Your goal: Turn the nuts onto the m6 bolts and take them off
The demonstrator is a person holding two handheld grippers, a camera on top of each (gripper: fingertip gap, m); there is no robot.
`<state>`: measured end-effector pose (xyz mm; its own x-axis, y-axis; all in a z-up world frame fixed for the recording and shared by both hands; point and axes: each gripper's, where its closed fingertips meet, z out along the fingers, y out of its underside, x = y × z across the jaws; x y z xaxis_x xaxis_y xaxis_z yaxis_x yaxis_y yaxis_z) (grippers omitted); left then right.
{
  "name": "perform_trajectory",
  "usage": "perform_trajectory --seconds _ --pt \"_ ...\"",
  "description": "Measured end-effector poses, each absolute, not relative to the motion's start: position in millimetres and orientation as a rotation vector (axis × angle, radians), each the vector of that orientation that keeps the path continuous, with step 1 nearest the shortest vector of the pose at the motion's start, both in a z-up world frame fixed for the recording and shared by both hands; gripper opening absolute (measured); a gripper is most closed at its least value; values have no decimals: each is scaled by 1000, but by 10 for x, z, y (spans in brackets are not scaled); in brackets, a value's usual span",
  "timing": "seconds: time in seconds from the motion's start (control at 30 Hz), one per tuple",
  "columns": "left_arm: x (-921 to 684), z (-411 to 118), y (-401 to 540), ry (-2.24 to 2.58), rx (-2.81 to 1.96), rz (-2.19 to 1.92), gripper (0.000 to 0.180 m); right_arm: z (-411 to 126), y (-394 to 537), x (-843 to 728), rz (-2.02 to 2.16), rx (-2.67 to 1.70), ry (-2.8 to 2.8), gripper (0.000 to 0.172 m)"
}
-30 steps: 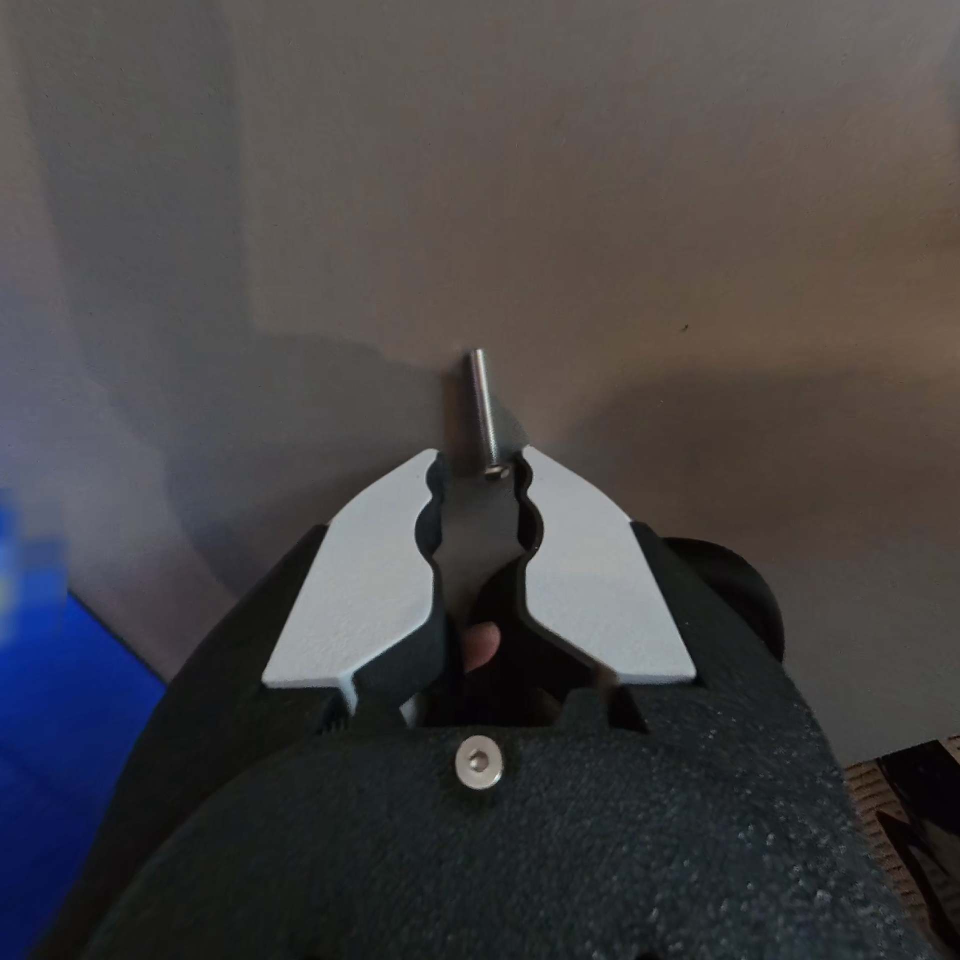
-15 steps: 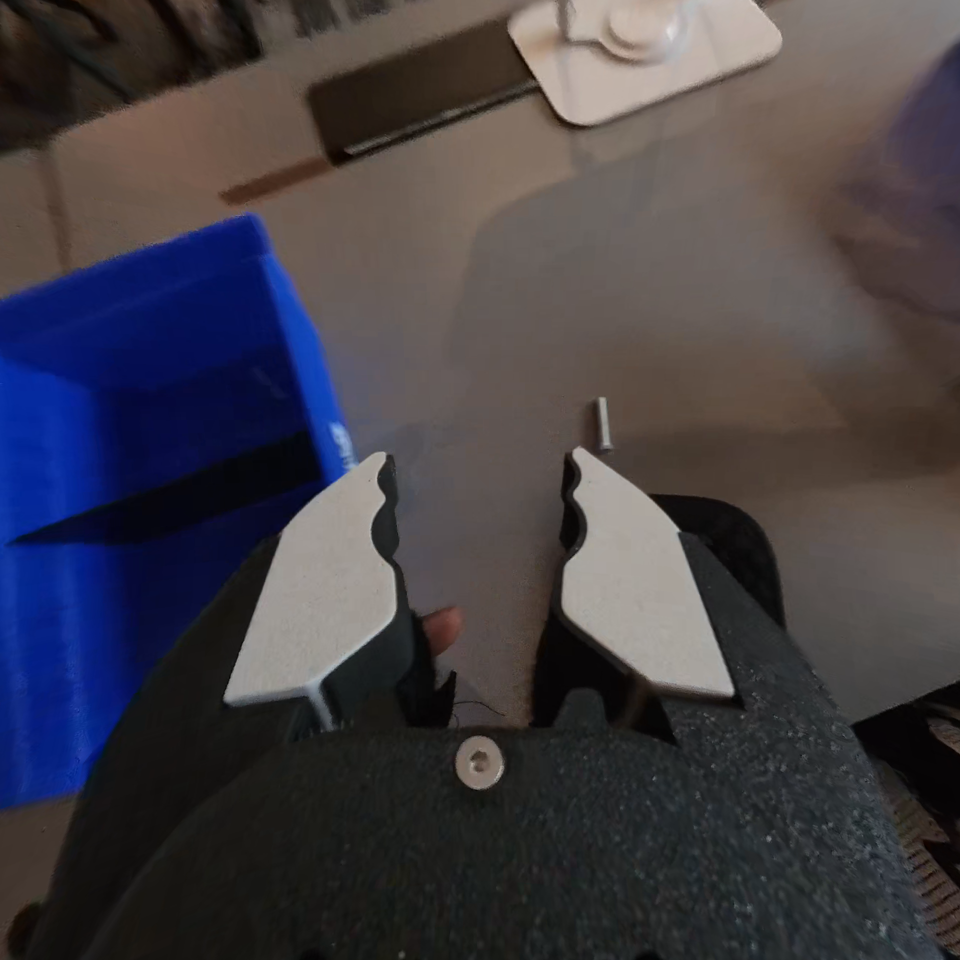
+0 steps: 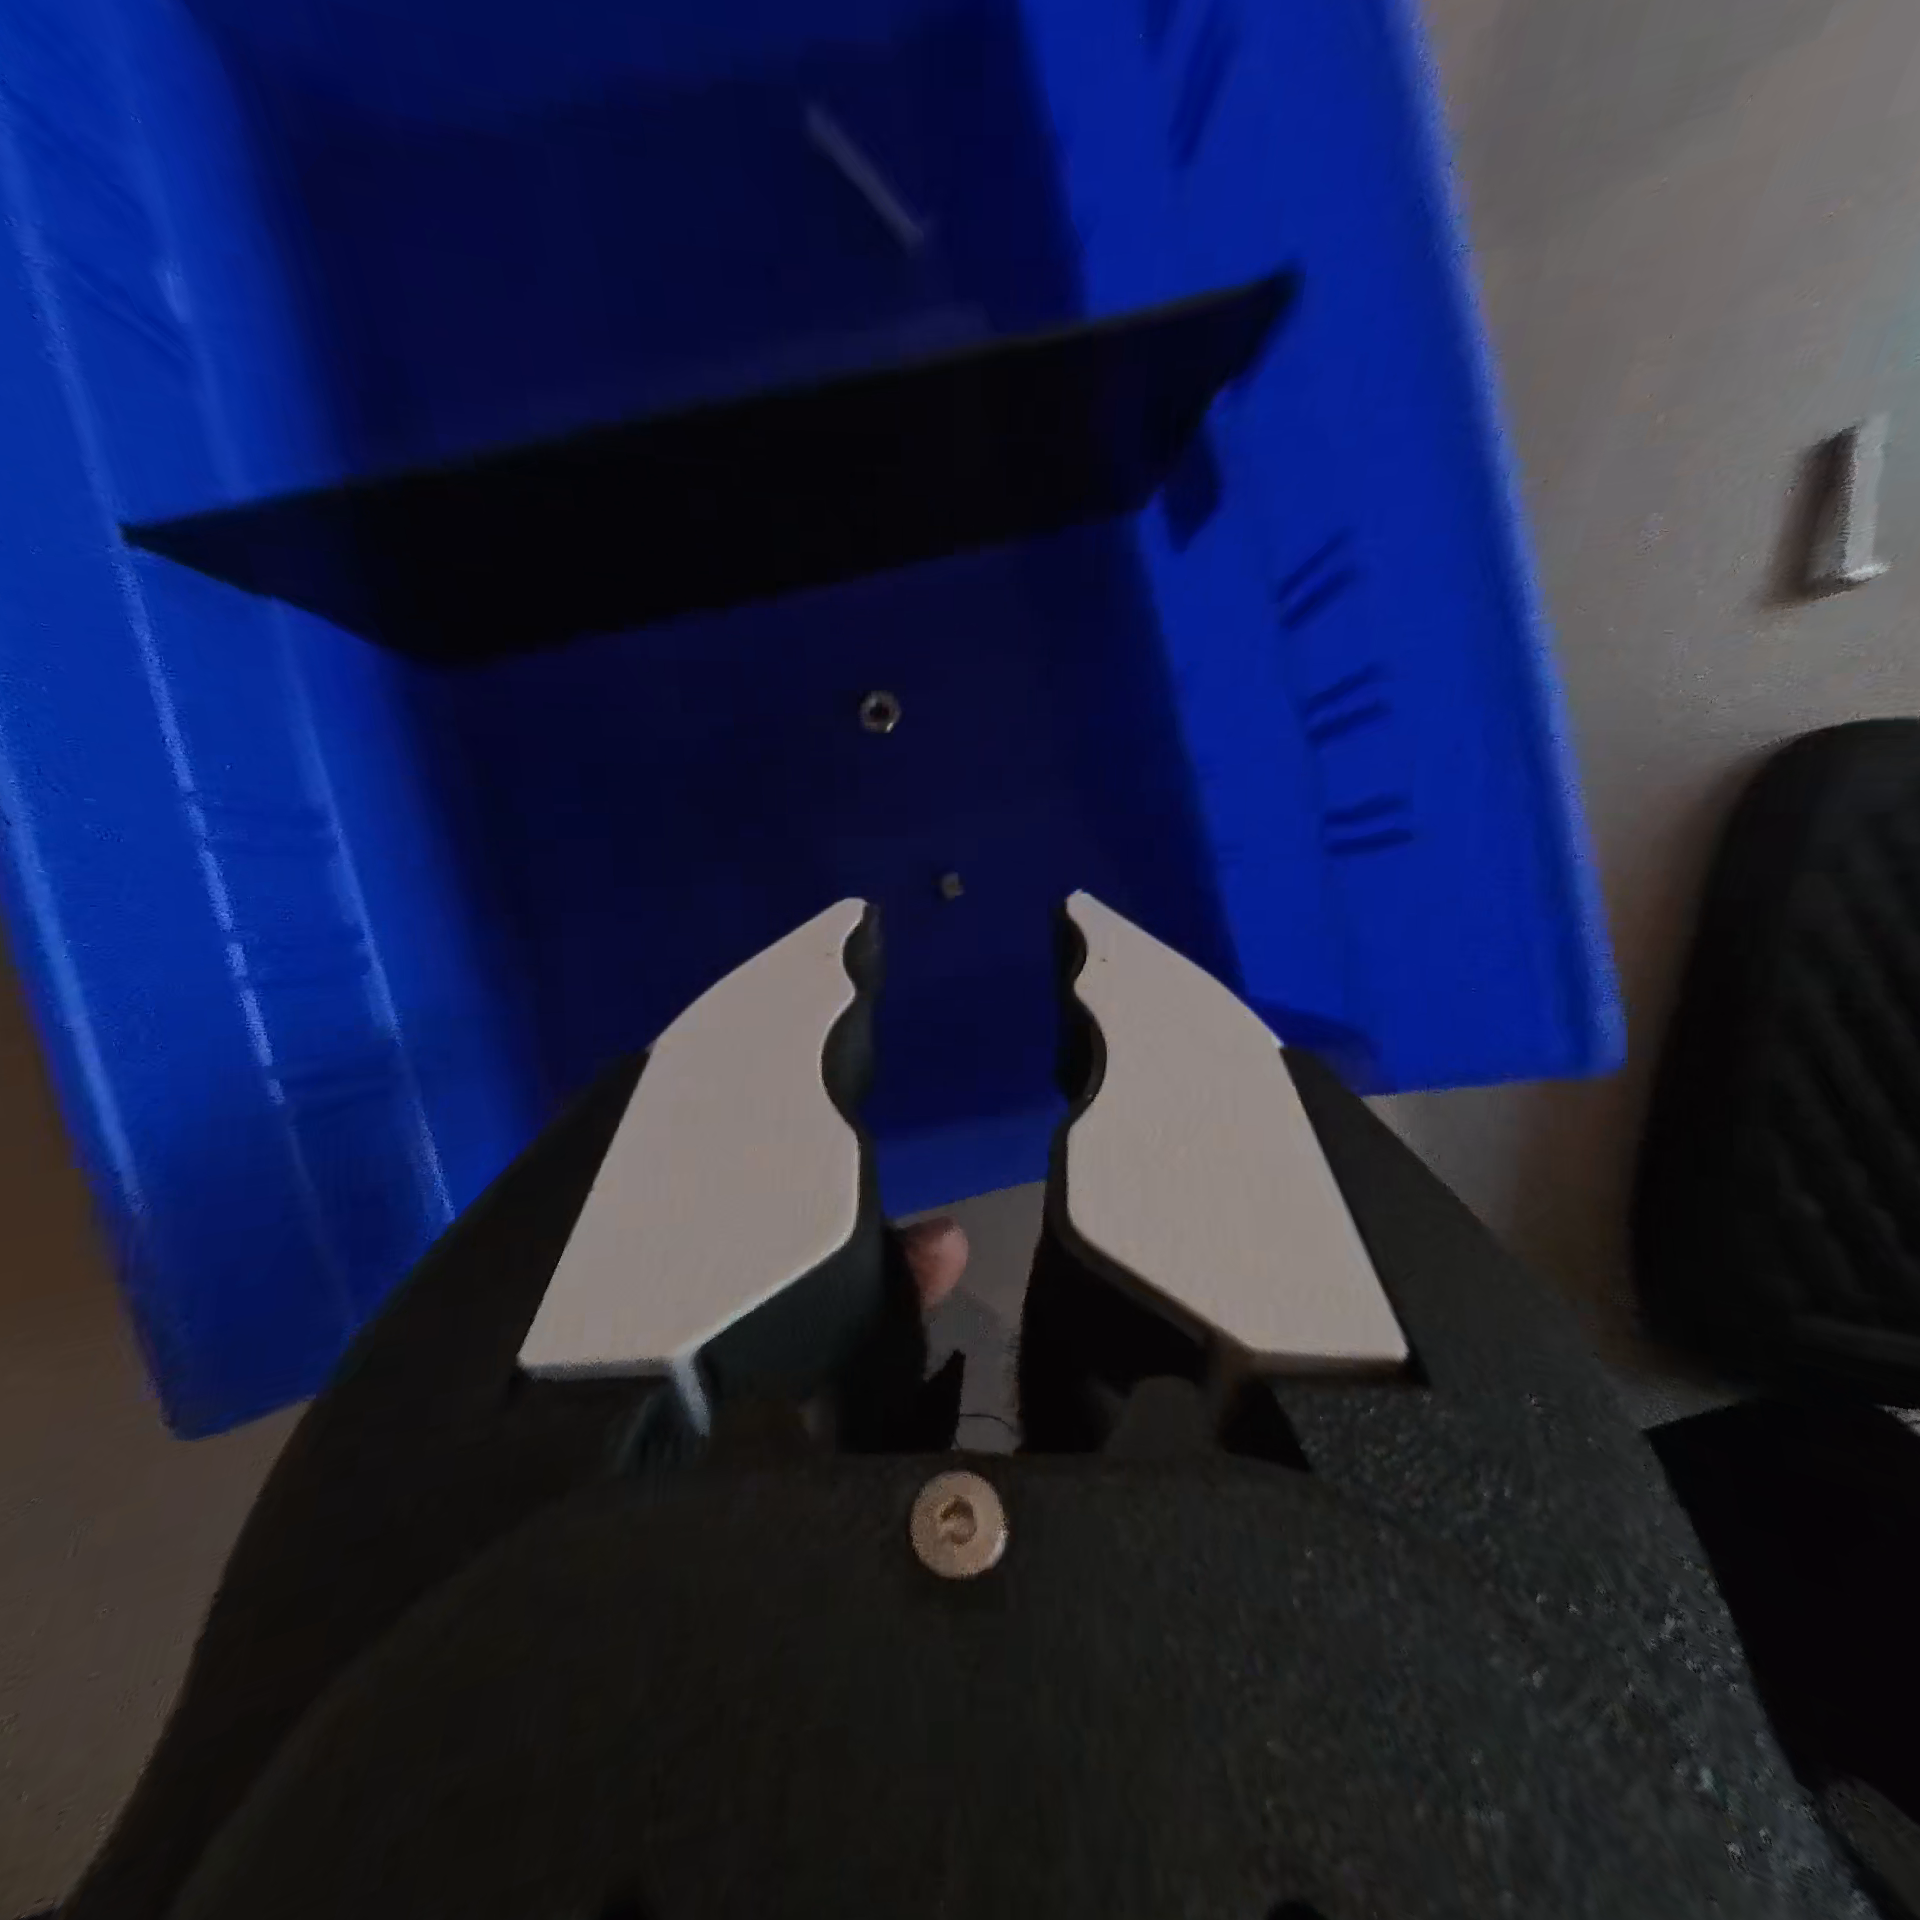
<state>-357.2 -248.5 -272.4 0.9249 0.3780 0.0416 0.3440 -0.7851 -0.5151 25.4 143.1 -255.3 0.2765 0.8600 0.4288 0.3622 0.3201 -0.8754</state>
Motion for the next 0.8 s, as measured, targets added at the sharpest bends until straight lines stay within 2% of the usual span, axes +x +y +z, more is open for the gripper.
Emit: perform_trajectory --seconds 0.27,0.67,0.8 --pt "-3644 -3245 -2455 -501 -2835 121 23 -2619 1463 246 466 -1283 -1329 46" --pt "-3628 -3392 -2437 -548 -2878 53 21 -2644 1442 235 369 -1234 -1381 46" --pt "-3636 -3433 -2433 -550 -2882 57 8 -2621 1435 240 391 -1235 -1369 46"
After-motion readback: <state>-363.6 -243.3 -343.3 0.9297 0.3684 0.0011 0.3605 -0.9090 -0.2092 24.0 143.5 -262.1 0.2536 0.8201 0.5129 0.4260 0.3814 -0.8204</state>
